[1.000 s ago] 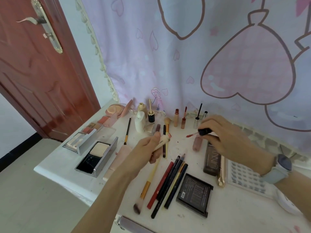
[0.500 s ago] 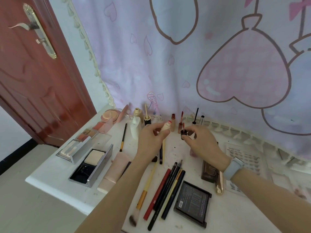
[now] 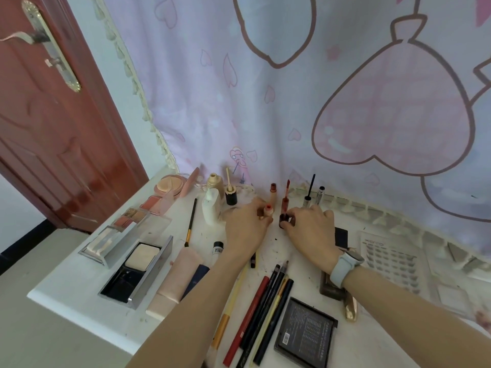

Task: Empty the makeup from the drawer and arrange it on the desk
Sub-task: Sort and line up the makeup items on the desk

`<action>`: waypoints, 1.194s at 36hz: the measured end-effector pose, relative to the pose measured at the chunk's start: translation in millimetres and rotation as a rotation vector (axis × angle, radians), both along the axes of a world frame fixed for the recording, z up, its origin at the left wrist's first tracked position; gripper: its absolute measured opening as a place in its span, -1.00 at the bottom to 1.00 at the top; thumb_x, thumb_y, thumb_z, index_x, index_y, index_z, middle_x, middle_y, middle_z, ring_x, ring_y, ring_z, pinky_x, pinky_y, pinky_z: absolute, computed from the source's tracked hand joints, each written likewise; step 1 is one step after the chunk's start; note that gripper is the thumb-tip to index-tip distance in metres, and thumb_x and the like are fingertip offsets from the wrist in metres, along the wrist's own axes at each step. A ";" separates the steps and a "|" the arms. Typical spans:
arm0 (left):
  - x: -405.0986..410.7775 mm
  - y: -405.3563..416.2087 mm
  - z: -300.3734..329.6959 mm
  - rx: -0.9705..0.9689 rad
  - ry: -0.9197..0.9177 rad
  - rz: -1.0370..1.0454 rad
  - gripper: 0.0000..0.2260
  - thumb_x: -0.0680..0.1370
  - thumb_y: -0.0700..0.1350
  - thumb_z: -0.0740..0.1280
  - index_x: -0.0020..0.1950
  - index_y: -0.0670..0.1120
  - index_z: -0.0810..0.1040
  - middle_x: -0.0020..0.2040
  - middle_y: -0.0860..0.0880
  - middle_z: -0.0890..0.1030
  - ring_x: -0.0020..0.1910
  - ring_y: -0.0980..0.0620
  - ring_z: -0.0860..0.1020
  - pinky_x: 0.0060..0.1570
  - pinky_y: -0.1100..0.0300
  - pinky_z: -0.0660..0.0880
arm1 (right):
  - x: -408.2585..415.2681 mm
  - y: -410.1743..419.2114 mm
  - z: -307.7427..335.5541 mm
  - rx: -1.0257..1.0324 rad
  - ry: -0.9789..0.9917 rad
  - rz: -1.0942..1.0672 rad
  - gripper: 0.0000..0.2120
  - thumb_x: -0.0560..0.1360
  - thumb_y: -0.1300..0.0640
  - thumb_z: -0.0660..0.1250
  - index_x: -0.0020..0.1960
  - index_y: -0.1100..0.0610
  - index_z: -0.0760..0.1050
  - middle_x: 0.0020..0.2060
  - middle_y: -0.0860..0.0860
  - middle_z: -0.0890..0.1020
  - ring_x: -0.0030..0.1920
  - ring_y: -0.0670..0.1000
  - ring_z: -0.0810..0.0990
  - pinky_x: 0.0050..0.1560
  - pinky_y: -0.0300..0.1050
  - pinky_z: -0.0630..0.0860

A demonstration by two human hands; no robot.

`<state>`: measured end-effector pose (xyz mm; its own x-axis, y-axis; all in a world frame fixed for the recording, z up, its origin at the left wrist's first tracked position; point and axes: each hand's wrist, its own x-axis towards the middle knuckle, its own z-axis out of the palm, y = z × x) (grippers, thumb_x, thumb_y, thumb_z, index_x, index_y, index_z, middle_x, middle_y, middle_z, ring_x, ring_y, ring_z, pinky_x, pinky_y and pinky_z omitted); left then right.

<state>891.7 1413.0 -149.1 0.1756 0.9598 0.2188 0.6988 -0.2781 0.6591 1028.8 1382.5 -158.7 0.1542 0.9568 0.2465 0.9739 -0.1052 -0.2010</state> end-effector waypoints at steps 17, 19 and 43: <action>-30.2 -40.4 29.3 0.242 0.098 -0.041 -0.81 0.54 -0.02 0.30 0.09 -0.05 0.57 -0.12 0.04 0.58 -0.17 0.06 0.50 -0.15 0.20 0.42 | 7.3 -26.6 18.7 0.087 0.039 0.107 -0.67 0.53 -0.09 0.20 0.24 -0.01 0.48 0.04 -0.07 0.59 0.16 0.01 0.42 0.02 -0.07 0.19; -46.3 -41.3 42.5 0.257 0.249 0.004 -0.81 0.56 0.00 0.25 0.03 -0.04 0.60 -0.09 0.05 0.60 -0.17 0.04 0.53 -0.14 0.18 0.43 | 6.8 -33.5 22.3 0.135 0.045 0.164 -0.71 0.54 -0.02 0.21 0.22 0.01 0.49 0.07 -0.06 0.59 0.16 0.01 0.42 0.03 -0.09 0.20; -101.2 40.9 39.6 -0.392 1.043 0.225 -0.78 0.55 -0.12 0.20 0.17 -0.09 0.47 0.15 -0.04 0.53 0.16 -0.07 0.48 0.20 0.01 0.40 | -22.2 -42.3 22.8 -0.388 -0.205 0.546 -0.66 0.53 0.22 0.07 0.28 0.18 0.39 0.25 0.10 0.42 0.26 0.11 0.35 0.14 0.10 0.44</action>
